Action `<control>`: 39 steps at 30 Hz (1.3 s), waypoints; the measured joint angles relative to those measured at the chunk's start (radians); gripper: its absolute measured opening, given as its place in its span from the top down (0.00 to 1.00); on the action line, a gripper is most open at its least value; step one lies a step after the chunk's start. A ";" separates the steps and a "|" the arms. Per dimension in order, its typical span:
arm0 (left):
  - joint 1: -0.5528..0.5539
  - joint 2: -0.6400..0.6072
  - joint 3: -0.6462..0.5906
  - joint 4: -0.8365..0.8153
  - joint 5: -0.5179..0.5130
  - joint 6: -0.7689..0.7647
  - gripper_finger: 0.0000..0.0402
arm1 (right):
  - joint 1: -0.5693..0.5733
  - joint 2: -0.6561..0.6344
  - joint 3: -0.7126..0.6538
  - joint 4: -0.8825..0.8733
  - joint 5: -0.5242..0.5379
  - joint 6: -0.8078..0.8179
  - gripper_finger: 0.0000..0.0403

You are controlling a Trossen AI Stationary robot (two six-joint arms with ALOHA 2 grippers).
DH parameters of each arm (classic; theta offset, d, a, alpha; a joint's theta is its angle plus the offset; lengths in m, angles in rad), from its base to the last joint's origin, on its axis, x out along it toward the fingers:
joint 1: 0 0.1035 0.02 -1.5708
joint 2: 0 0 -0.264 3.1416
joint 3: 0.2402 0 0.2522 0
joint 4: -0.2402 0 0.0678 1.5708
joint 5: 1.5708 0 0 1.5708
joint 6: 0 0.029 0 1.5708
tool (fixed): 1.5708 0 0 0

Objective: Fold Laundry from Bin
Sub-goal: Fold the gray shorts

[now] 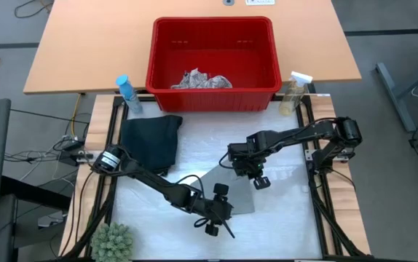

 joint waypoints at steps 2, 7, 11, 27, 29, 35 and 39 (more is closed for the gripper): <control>0.000 0.000 0.000 0.001 -0.001 0.010 0.59 | 0.000 0.000 0.000 0.000 0.000 0.000 0.93; 0.000 0.000 0.000 0.001 0.008 0.029 0.53 | -0.005 0.000 0.000 0.001 0.000 0.000 0.93; 0.001 0.001 0.000 0.017 0.007 0.054 0.54 | -0.005 0.000 0.000 0.012 0.000 0.000 0.93; 0.022 0.092 0.012 0.091 0.101 0.074 0.56 | -0.005 0.000 0.000 0.026 0.001 0.015 0.93; 0.014 0.101 0.027 0.048 0.106 0.097 0.56 | -0.005 0.000 0.000 0.030 0.001 0.021 0.93; 0.018 0.097 0.041 0.016 -0.002 0.079 0.56 | -0.005 0.000 0.000 0.037 0.000 0.029 0.93; 0.027 0.104 0.040 0.021 0.053 0.072 0.56 | -0.005 0.000 0.000 0.038 0.001 0.034 0.93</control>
